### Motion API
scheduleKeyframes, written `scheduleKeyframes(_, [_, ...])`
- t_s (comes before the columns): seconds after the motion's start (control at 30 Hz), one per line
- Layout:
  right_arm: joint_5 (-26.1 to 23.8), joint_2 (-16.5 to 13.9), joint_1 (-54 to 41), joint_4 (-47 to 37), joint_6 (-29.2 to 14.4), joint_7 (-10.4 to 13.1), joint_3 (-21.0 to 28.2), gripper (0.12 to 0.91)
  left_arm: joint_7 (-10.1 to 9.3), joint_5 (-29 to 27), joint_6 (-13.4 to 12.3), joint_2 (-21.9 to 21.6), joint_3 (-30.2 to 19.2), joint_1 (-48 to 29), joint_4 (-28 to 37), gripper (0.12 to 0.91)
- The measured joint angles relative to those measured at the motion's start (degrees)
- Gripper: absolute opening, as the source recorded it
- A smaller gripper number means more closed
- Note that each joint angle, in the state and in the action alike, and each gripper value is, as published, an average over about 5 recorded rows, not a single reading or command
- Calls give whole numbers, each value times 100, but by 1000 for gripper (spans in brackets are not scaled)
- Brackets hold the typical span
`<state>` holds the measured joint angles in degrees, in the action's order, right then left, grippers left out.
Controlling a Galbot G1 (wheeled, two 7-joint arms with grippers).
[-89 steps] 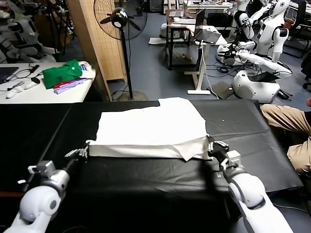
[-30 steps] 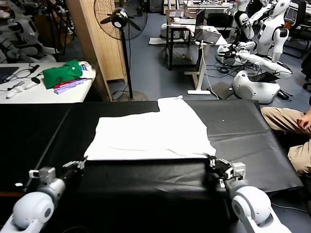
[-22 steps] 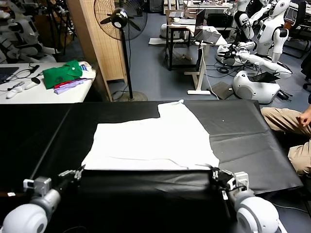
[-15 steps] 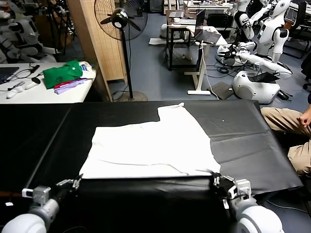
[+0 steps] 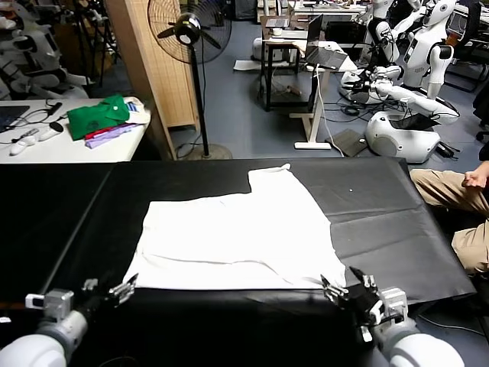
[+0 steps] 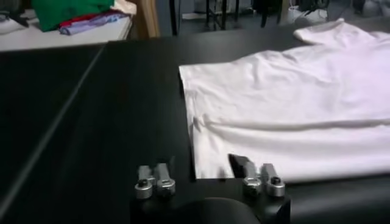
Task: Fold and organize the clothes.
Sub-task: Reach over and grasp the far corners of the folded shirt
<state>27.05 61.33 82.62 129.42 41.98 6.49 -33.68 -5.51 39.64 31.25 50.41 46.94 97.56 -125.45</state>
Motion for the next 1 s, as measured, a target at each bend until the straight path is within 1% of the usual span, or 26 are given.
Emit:
scheduleKeyframes(0.1, [-78, 22, -680, -541, -233, -30, 225, 798, -16, 133, 100, -36, -59, -413, 124, 797])
scheduleKeyframes(0.2, [-92, 21, -1457, -1211, -582, -31, 558, 798, -158, 412, 319, -67, -239, -1037, 374, 798])
scheduleKeyframes(0.27, [-38, 18, -1986, -1698, -715, -2, 818, 798, -244, 583, 435, -88, -410, -1520, 601, 798])
scheduleKeyframes(0.33, [54, 23, -2493, -2176, -763, 46, 1088, 798, -292, 696, 509, -109, -618, -2016, 869, 798])
scheduleKeyframes(0.5, [278, 100, -3738, -3323, -808, 135, 1779, 798, -338, 836, 615, -127, -1282, -3254, 1691, 798])
scheduleKeyframes(0.63, [539, 230, -4613, -4260, -831, 176, 2259, 798, -359, 865, 759, -32, -1877, -4132, 2392, 798])
scheduleKeyframes(0.73, [648, 366, -5167, -4946, -788, 179, 2589, 798, -350, 862, 830, 78, -2265, -4648, 2887, 798])
scheduleKeyframes(0.87, [636, 630, -5767, -5815, -747, 76, 2919, 798, -341, 825, 879, 231, -2629, -5155, 3466, 798])
scheduleKeyframes(1.0, [424, 943, -6163, -6570, -734, -246, 3090, 798, -310, 887, 966, 324, -2811, -5485, 3927, 798])
